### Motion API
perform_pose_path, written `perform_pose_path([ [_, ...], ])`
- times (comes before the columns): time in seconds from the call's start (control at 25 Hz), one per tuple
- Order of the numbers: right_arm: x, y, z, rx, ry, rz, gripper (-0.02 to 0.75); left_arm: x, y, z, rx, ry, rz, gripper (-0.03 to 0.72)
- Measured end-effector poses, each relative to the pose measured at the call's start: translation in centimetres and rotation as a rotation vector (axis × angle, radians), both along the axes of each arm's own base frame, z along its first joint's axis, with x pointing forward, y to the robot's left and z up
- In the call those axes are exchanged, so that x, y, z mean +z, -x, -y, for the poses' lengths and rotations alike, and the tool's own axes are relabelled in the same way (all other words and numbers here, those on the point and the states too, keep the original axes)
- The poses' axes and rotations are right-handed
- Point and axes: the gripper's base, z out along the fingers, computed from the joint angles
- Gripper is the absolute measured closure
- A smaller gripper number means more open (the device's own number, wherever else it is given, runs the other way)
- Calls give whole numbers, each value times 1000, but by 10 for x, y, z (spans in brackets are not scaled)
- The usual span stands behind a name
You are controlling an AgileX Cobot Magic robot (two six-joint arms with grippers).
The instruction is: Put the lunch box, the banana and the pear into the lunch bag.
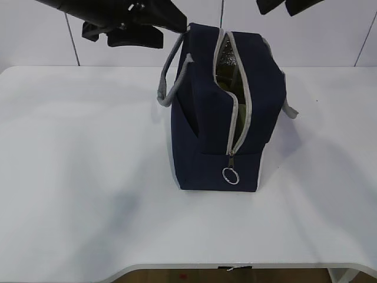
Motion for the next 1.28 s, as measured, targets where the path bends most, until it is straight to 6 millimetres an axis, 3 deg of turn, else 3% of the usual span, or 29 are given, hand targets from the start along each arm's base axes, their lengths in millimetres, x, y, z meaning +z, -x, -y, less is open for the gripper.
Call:
perform_pose_path([
  [0.44,0,89,16,-4,17,-49,265,34,44,-18,-176,-152,64,274],
  [0.76,-22,160,26,29,15,-88,265,41,59,-24,-240,-190,51,274],
  [1.0,-44,191,32,80,43,-41,265,43,63,-25,-255,-196,46,275],
  [1.28,-99,206,26,181,-30,64,265,34,70,-27,-253,-206,24,275],
])
